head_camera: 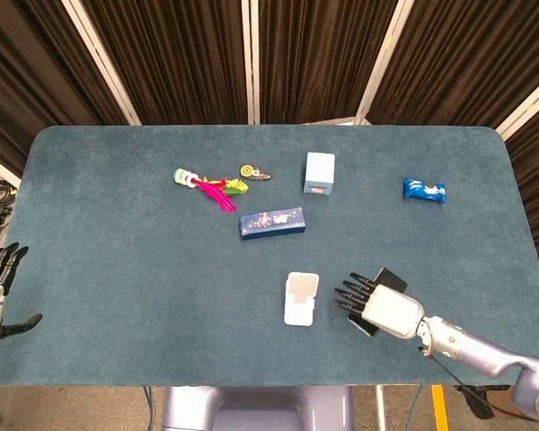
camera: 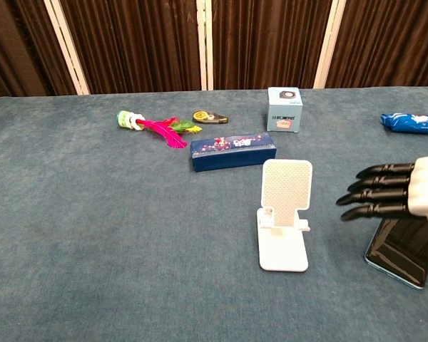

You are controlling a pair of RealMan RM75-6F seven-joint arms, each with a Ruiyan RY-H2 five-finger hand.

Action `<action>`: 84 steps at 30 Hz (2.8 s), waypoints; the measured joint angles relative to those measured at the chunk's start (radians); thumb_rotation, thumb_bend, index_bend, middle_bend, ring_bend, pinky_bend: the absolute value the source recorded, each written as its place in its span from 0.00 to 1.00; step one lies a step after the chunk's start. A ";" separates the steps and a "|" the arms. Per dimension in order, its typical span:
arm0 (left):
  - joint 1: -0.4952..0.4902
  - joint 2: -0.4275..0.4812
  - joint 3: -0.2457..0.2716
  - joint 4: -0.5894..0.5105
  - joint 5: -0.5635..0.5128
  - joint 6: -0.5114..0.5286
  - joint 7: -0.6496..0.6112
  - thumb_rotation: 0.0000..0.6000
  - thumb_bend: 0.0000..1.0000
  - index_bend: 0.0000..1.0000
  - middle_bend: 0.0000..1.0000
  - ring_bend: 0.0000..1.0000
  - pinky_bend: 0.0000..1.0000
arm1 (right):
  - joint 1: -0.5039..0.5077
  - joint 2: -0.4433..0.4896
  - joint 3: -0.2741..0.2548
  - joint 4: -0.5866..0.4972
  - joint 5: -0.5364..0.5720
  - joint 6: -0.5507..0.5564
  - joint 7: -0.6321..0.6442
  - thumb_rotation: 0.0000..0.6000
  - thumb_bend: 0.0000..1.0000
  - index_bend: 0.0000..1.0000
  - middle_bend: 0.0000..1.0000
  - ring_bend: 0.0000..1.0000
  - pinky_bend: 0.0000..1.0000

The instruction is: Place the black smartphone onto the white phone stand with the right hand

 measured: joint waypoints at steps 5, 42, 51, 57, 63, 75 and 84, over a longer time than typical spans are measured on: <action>-0.007 -0.008 -0.003 0.004 -0.017 -0.012 0.014 1.00 0.00 0.00 0.00 0.00 0.00 | 0.035 -0.056 -0.035 0.089 -0.034 0.019 0.016 1.00 0.00 0.09 0.10 0.00 0.00; -0.021 -0.029 0.003 0.012 -0.033 -0.022 0.054 1.00 0.00 0.00 0.00 0.00 0.00 | 0.061 -0.215 -0.179 0.484 0.046 0.119 0.188 1.00 0.23 0.43 0.44 0.30 0.28; -0.024 -0.032 0.005 0.011 -0.035 -0.028 0.058 1.00 0.00 0.00 0.00 0.00 0.00 | 0.041 -0.244 -0.191 0.566 0.056 0.211 0.231 1.00 0.40 0.58 0.56 0.43 0.43; -0.024 -0.029 0.008 0.009 -0.030 -0.026 0.054 1.00 0.00 0.00 0.00 0.00 0.00 | 0.022 -0.249 -0.191 0.614 0.066 0.287 0.214 1.00 0.40 0.59 0.57 0.44 0.44; -0.023 -0.026 0.011 0.005 -0.022 -0.024 0.049 1.00 0.00 0.00 0.00 0.00 0.00 | 0.010 -0.235 -0.180 0.626 0.073 0.362 0.137 1.00 0.40 0.59 0.57 0.44 0.44; -0.022 -0.016 0.012 0.003 -0.015 -0.021 0.028 1.00 0.00 0.00 0.00 0.00 0.00 | 0.023 -0.153 -0.109 0.520 0.067 0.493 -0.277 1.00 0.40 0.58 0.56 0.46 0.45; -0.025 -0.009 0.008 0.008 -0.028 -0.031 0.007 1.00 0.00 0.00 0.00 0.00 0.00 | 0.091 -0.019 -0.056 0.178 -0.002 0.474 -0.695 1.00 0.40 0.58 0.57 0.46 0.44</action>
